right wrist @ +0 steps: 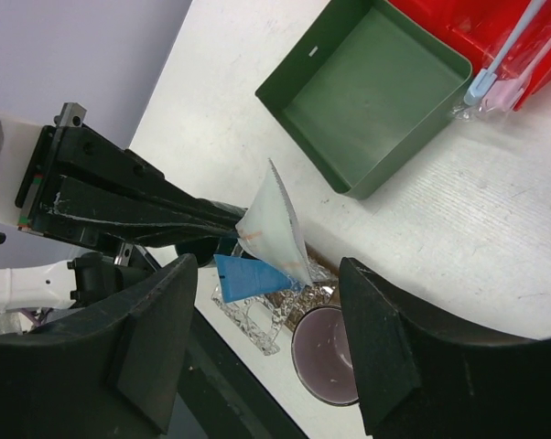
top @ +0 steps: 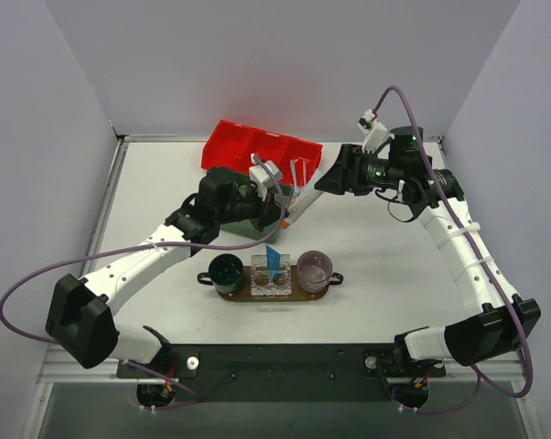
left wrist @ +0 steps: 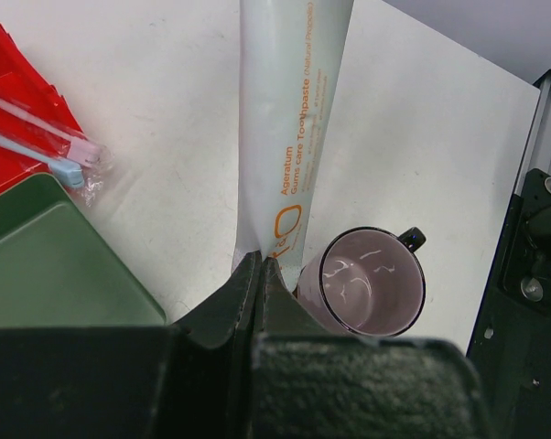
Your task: Prepare toiletry sets of a toothbrush and toothpaste on the tray
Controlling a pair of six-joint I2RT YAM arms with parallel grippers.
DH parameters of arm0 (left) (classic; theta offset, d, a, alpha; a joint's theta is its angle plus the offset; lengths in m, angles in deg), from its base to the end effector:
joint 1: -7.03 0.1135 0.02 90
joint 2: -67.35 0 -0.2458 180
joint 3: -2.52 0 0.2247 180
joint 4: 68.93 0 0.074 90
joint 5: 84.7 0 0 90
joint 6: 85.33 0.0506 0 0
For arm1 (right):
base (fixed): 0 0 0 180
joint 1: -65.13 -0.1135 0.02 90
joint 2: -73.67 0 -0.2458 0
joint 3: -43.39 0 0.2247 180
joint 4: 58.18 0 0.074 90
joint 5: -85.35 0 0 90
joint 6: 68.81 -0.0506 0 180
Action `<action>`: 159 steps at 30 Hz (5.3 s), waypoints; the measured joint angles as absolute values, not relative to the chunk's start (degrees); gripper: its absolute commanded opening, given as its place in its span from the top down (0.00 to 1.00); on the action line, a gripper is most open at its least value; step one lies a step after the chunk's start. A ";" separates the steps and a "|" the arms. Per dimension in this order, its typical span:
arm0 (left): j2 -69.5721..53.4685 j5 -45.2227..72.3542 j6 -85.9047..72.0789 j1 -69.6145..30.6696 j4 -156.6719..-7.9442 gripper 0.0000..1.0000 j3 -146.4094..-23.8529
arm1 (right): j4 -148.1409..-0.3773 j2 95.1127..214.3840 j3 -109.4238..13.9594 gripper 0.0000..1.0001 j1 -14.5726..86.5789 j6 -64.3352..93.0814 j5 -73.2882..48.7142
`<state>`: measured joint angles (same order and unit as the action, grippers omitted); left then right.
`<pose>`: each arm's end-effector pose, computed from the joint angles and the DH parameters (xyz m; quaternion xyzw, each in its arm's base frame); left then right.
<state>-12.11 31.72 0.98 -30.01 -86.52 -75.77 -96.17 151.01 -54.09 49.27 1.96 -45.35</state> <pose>0.2360 -0.2063 0.3122 0.3546 0.7199 -0.3715 0.4669 0.2642 0.1094 0.3962 -0.1824 0.7635 0.4344 0.4417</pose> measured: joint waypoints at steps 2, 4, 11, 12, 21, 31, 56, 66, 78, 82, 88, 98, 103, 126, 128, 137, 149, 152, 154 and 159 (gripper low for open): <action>-11.63 31.74 1.09 -30.01 -86.65 1.00 -75.77 | -96.34 151.31 -54.07 0.44 49.23 1.99 -45.73; -11.21 31.74 1.16 -30.05 -86.76 1.00 -75.77 | -96.67 151.47 -54.07 0.46 49.14 1.99 -46.05; -10.95 32.99 1.40 -30.51 -86.83 1.00 -75.77 | -97.13 151.69 -54.12 0.56 48.95 2.07 -46.82; -10.95 33.10 1.40 -30.58 -86.83 1.00 -75.77 | -97.15 151.73 -54.16 0.58 48.92 2.07 -46.97; -10.90 33.84 1.31 -30.82 -86.85 1.00 -75.77 | -97.35 151.99 -54.29 1.00 48.92 2.29 -47.87; -9.44 34.34 0.00 -30.91 -87.13 0.26 -75.79 | -97.52 151.62 -54.27 1.00 48.90 1.99 -45.88; 0.57 8.40 -11.30 -8.96 -88.95 0.20 -73.87 | -102.53 136.32 -54.03 1.00 12.79 6.38 -6.60; 0.57 7.46 -11.28 -8.94 -89.25 0.19 -73.39 | -104.25 148.15 -58.68 1.00 -1.96 9.40 7.06; 1.23 7.24 -9.79 -8.96 -89.23 0.19 -72.73 | -103.82 156.41 -58.75 1.00 -2.20 9.88 8.33; 1.55 7.26 -9.62 -9.01 -89.21 0.20 -72.55 | -103.42 157.28 -58.75 1.00 -2.20 9.94 8.41; 1.58 7.26 -9.62 -9.07 -89.19 0.20 -72.51 | -100.60 157.35 -58.27 1.00 -2.20 9.94 8.48; 1.58 7.30 -9.44 -9.18 -89.12 0.19 -72.42 | -98.48 157.37 -56.04 1.00 -2.20 9.94 8.57; 1.58 7.37 -9.42 -9.33 -89.06 0.20 -72.42 | -98.02 157.37 -55.71 1.00 -2.20 9.94 9.11; 1.55 7.96 -9.22 -9.73 -88.49 0.20 -71.77 | -96.84 158.81 -53.55 1.00 -2.05 9.72 9.88; 1.53 8.05 -9.22 -9.79 -88.47 0.20 -71.77 | -96.56 158.81 -53.20 1.00 -2.03 9.68 9.88; 1.40 8.42 -9.22 -9.81 -88.47 0.20 -71.77 | -95.71 158.85 -52.19 1.00 -1.59 9.29 9.86; 1.12 8.62 -9.22 -9.81 -88.44 0.20 -71.77 | -94.37 158.85 -50.25 1.00 -0.85 8.76 9.83; 1.12 8.62 -9.22 -9.81 -88.47 0.20 -71.77 | -93.98 158.85 -49.61 1.00 -0.52 8.59 9.81; 1.12 8.62 -9.22 -9.81 -88.44 0.20 -71.77 | -93.65 158.85 -49.18 1.00 -0.45 8.41 9.79; 1.12 8.62 -9.22 -9.81 -88.47 0.19 -71.77 | -92.54 158.85 -47.80 1.00 -0.41 7.95 9.66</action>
